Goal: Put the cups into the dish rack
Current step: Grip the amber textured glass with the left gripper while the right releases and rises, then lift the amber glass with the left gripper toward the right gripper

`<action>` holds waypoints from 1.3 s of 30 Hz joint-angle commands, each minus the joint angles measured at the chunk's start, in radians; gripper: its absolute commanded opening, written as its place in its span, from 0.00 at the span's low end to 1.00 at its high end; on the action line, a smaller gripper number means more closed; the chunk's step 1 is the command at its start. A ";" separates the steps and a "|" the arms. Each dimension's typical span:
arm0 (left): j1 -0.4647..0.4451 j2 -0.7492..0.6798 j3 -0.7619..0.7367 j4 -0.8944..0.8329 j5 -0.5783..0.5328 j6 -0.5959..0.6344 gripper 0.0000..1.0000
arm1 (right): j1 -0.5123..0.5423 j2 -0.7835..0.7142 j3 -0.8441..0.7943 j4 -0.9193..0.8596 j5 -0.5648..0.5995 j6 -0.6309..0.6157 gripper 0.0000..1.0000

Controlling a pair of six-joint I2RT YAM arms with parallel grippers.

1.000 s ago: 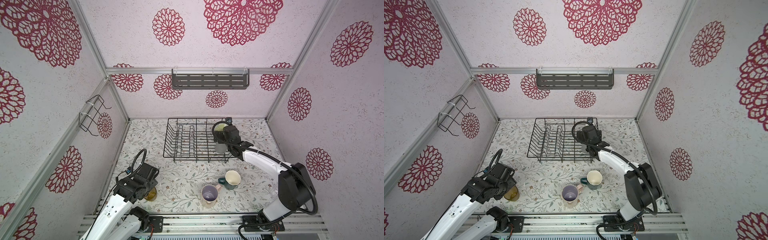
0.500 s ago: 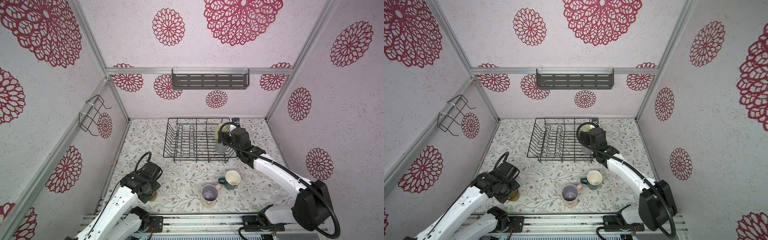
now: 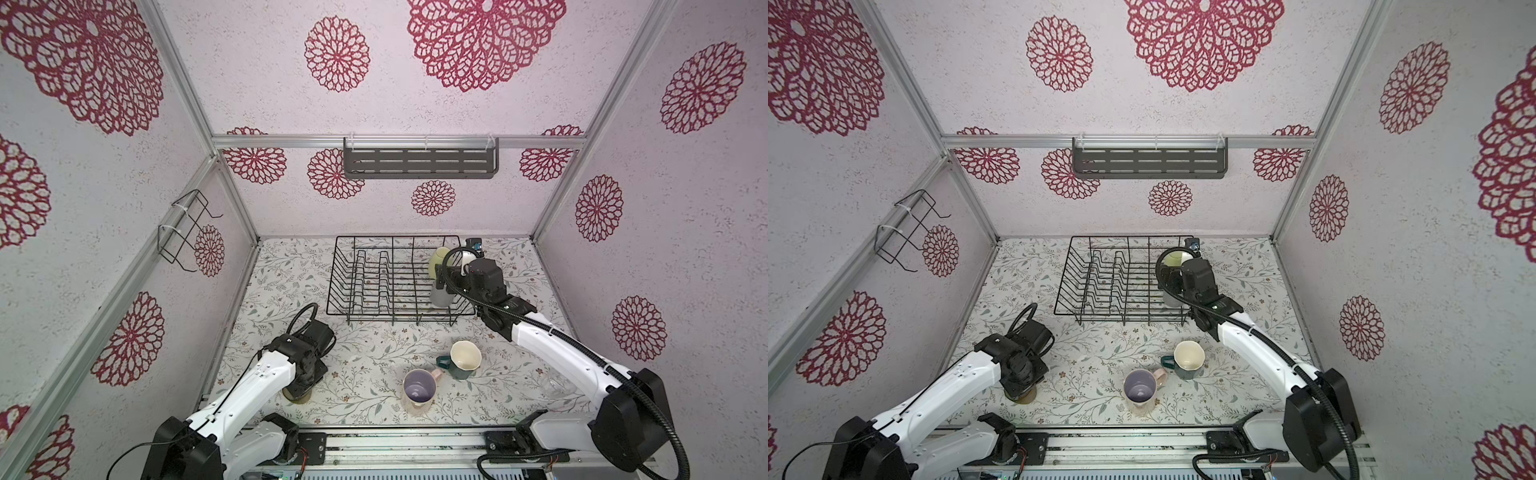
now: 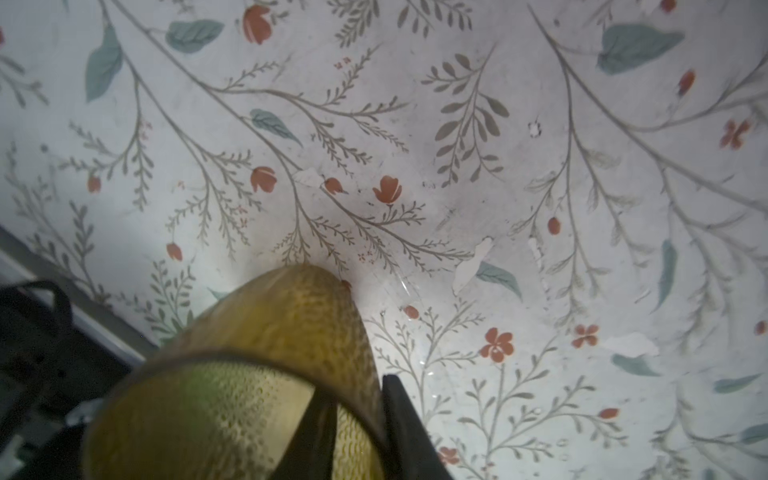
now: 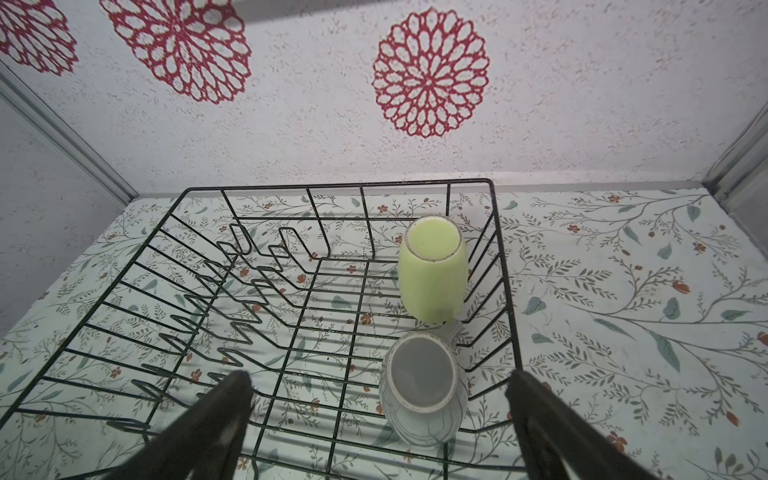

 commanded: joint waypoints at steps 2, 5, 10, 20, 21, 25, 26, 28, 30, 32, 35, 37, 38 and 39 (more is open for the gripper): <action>0.005 -0.025 -0.001 0.072 -0.013 0.059 0.07 | -0.002 -0.036 0.005 -0.005 -0.048 0.033 0.99; 0.006 -0.056 0.027 0.084 0.018 0.112 0.00 | -0.002 -0.045 -0.002 -0.012 -0.057 0.054 0.99; 0.005 -0.175 0.081 0.094 0.044 0.152 0.00 | -0.002 -0.059 -0.011 -0.008 -0.102 0.075 0.99; 0.006 -0.345 0.174 0.480 0.212 0.392 0.00 | 0.001 -0.102 -0.046 0.035 -0.289 0.106 0.99; 0.006 -0.333 0.183 0.536 0.255 0.412 0.00 | 0.001 -0.110 -0.050 0.047 -0.332 0.122 0.99; 0.006 -0.266 0.219 0.707 0.410 0.466 0.00 | 0.000 -0.145 -0.085 0.141 -0.528 0.209 0.99; 0.006 -0.246 0.223 0.756 0.457 0.467 0.00 | 0.000 -0.154 -0.096 0.180 -0.586 0.236 0.99; 0.006 -0.211 0.238 0.840 0.541 0.463 0.00 | 0.000 -0.168 -0.117 0.252 -0.679 0.288 0.99; 0.005 -0.182 0.253 0.911 0.629 0.451 0.00 | 0.000 -0.180 -0.130 0.306 -0.728 0.348 0.99; 0.003 -0.168 0.250 0.986 0.691 0.449 0.00 | 0.000 -0.186 -0.160 0.400 -0.772 0.379 0.99; 0.003 -0.165 0.218 1.125 0.748 0.423 0.00 | 0.000 -0.165 -0.198 0.529 -0.809 0.452 0.99; 0.003 -0.163 0.207 1.198 0.784 0.398 0.00 | 0.001 -0.126 -0.198 0.635 -0.895 0.535 0.99; 0.003 -0.161 0.206 1.221 0.805 0.391 0.00 | 0.001 -0.102 -0.196 0.691 -0.938 0.580 0.99; 0.002 -0.159 0.205 1.246 0.829 0.382 0.00 | 0.003 -0.075 -0.196 0.764 -0.986 0.633 0.99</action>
